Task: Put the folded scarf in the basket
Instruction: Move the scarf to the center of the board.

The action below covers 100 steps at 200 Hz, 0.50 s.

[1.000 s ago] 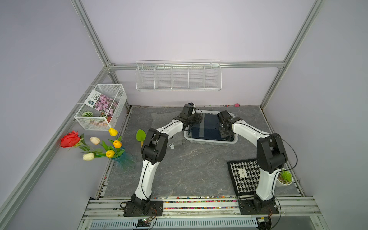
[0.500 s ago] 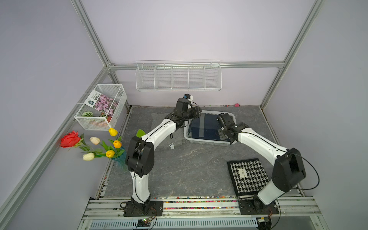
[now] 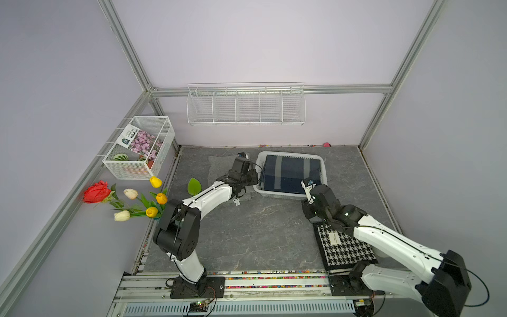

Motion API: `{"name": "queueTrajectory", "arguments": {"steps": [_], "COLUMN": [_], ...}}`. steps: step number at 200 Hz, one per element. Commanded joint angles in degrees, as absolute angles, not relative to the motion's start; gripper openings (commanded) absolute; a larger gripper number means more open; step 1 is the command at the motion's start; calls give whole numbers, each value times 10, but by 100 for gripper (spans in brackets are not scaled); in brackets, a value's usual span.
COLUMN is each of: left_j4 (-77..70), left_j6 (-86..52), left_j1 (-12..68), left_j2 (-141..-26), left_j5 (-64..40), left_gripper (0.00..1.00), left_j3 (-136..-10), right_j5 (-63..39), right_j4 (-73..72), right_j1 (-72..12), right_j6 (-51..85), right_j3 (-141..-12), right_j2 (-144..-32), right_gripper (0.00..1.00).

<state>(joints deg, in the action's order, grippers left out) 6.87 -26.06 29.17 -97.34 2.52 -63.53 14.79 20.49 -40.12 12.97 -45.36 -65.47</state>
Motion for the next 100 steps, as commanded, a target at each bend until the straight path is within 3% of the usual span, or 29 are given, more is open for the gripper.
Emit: {"name": "queueTrajectory", "arguments": {"steps": [1,64,100], "left_j4": [21,40,61], "left_j6": [-254,-225,-264], "left_j1": [279,252,237], "left_j2": [-955,-1037,-1050], "left_j5": [86,164,97], "left_gripper": [50,52,52], "left_j3": [-594,-612,-602], "right_j5": [110,82,75], "right_j4": [167,166,171], "right_j1": [-403,-403,-403], "right_j6": [149,162,162], "right_j3": [-449,-444,-447], "right_j2": [-654,-651,-657], "right_gripper": [37,39,39]}}
